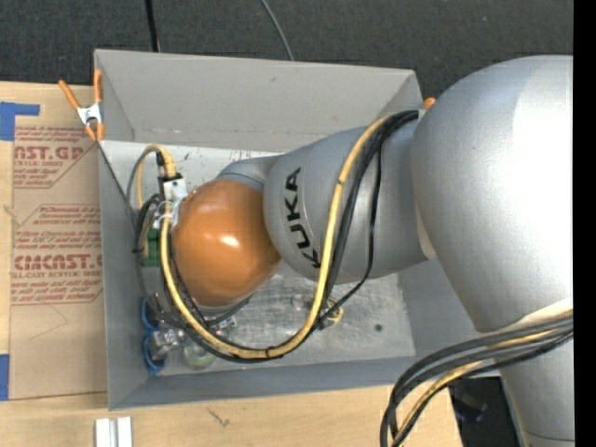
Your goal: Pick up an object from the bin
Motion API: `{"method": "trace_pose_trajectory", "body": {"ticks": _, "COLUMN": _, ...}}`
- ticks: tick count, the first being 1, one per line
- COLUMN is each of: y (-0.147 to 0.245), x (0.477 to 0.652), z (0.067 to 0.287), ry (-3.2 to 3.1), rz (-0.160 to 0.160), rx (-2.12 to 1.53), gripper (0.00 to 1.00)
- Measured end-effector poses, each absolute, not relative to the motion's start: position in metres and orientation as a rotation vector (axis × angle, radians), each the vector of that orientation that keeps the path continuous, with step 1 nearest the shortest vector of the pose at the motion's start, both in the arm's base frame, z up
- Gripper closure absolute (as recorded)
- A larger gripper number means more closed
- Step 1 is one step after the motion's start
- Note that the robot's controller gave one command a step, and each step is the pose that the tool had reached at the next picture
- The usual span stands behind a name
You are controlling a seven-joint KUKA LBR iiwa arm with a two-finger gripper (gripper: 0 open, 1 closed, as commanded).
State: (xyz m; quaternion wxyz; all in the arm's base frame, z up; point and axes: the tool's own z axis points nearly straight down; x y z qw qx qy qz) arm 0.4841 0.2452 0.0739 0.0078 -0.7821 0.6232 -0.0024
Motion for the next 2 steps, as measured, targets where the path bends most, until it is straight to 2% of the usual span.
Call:
{"method": "trace_pose_trajectory", "body": {"ticks": 1, "y": 0.246, "x": 0.485, "z": 0.076, "ry": 1.948, "rz": -0.007, "rx": -2.444, "gripper": 1.00}}
{"method": "trace_pose_trajectory", "body": {"ticks": 2, "y": 0.248, "x": 0.486, "z": 0.196, "ry": 1.955, "rz": -0.002, "rx": -2.447, "gripper": 1.00}}
